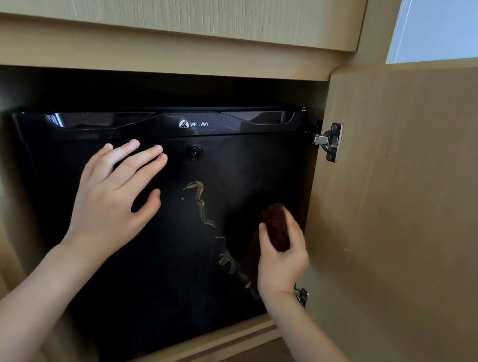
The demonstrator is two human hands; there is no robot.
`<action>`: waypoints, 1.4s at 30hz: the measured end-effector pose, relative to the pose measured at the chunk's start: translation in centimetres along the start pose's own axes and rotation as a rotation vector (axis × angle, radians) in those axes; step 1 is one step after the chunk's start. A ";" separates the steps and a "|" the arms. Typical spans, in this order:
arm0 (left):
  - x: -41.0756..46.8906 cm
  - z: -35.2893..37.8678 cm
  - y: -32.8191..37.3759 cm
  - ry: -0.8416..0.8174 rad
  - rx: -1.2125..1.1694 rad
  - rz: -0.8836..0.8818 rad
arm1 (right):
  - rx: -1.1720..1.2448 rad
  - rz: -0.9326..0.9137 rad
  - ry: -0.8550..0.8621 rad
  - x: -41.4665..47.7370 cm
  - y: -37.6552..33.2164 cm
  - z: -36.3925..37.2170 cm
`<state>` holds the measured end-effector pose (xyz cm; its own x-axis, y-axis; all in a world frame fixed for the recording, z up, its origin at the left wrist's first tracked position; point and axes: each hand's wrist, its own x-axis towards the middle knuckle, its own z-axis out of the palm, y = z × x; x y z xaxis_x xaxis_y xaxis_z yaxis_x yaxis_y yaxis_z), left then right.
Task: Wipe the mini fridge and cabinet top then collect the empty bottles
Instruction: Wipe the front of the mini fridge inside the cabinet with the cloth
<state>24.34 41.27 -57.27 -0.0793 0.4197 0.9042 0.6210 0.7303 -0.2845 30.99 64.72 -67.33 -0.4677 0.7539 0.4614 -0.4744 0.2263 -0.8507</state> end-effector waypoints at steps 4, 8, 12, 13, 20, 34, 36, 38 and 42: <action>-0.1 0.0 0.1 -0.011 -0.004 -0.008 | 0.076 0.057 0.115 4.3 -1.6 0.1; -0.1 0.0 -0.1 -0.012 -0.006 -0.006 | 0.005 0.036 0.020 0.9 -0.2 -0.4; -0.1 0.1 0.2 -0.010 -0.011 -0.023 | -0.016 0.036 -0.019 0.8 -0.9 -0.9; -0.1 0.1 0.2 -0.008 -0.014 -0.031 | -0.004 0.002 -0.021 1.7 -1.7 -0.5; -0.1 0.2 0.4 -0.008 -0.021 -0.043 | -0.133 -0.330 -0.268 -0.2 -3.2 2.4; 0.0 -0.2 1.4 -0.056 -0.068 -0.123 | -0.162 -0.414 -0.192 1.6 -8.4 5.8; 0.1 -0.3 1.4 -0.060 -0.070 -0.128 | -0.141 -0.369 -0.110 1.5 -9.2 6.5; 0.1 -0.3 1.5 -0.063 -0.077 -0.133 | -0.167 -0.400 -0.122 0.6 -9.7 7.4; 0.1 -0.3 1.4 -0.062 -0.088 -0.134 | -0.236 -0.534 -0.266 0.8 -9.6 7.1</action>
<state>25.41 42.12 -57.50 -0.2120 0.3563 0.9100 0.6671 0.7332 -0.1317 29.90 58.77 -57.06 -0.3957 0.3274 0.8581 -0.5304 0.6813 -0.5045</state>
